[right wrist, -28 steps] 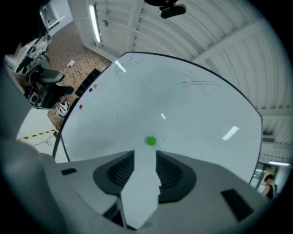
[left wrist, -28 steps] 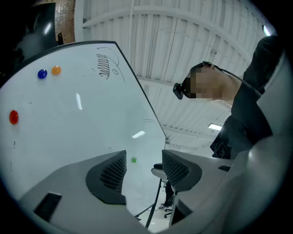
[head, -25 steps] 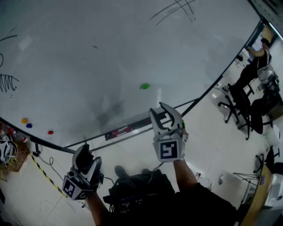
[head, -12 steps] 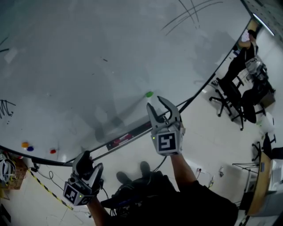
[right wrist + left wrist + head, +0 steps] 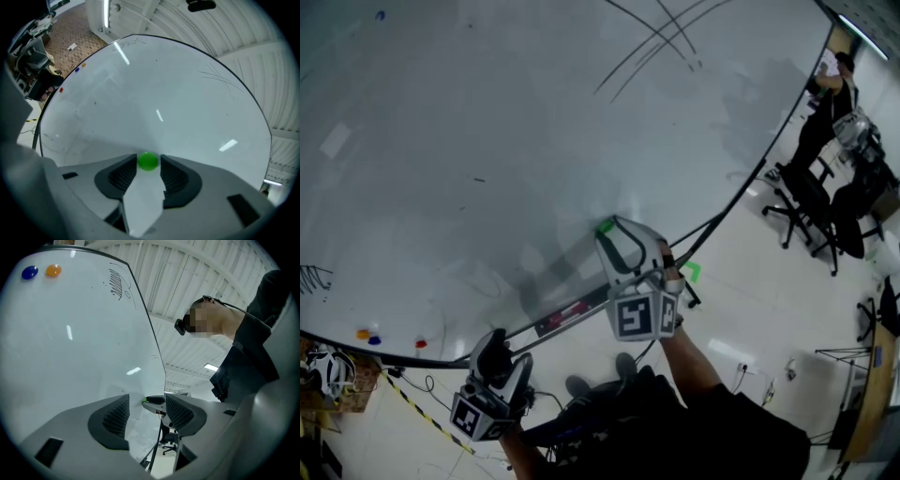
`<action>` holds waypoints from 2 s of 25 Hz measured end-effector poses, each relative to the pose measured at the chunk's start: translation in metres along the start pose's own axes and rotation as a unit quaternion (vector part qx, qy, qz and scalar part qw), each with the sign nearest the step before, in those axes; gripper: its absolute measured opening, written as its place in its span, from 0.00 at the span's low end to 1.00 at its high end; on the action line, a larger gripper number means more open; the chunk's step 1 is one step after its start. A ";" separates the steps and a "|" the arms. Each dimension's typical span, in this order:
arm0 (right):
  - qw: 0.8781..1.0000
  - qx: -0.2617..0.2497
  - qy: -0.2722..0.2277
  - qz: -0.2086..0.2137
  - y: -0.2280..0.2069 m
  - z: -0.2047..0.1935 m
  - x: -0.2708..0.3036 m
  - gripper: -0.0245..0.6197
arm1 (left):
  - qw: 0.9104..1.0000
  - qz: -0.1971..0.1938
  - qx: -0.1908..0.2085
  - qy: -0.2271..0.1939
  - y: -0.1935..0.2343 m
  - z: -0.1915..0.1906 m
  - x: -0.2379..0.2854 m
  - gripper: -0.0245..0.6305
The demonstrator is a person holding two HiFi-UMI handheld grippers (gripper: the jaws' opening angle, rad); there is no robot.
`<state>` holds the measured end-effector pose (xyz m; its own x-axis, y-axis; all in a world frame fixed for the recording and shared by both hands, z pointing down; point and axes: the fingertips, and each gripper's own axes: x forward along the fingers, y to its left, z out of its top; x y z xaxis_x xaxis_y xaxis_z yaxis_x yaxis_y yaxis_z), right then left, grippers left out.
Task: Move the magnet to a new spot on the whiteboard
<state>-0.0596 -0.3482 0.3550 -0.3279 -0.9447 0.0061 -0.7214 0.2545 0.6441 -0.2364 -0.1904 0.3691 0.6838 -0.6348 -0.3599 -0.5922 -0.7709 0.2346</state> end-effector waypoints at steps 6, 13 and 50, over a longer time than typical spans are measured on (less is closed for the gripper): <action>1.000 -0.008 -0.011 0.008 0.003 0.000 0.000 0.29 | 1.000 0.000 0.005 0.003 -0.005 -0.003 0.013 0.40; 1.000 0.006 -0.019 0.022 0.003 0.000 -0.001 0.27 | 1.000 0.002 0.002 0.007 -0.004 -0.006 0.019 0.40; 0.971 0.161 -0.127 0.120 -0.065 -0.025 -0.077 0.27 | 0.998 0.034 0.015 0.043 -0.058 -0.049 0.096 0.40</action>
<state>0.0279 -0.2968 0.3324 -0.6212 -0.7786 -0.0883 -0.7450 0.5519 0.3747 -0.1151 -0.2090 0.3648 0.6748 -0.6889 -0.2648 -0.6503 -0.7247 0.2281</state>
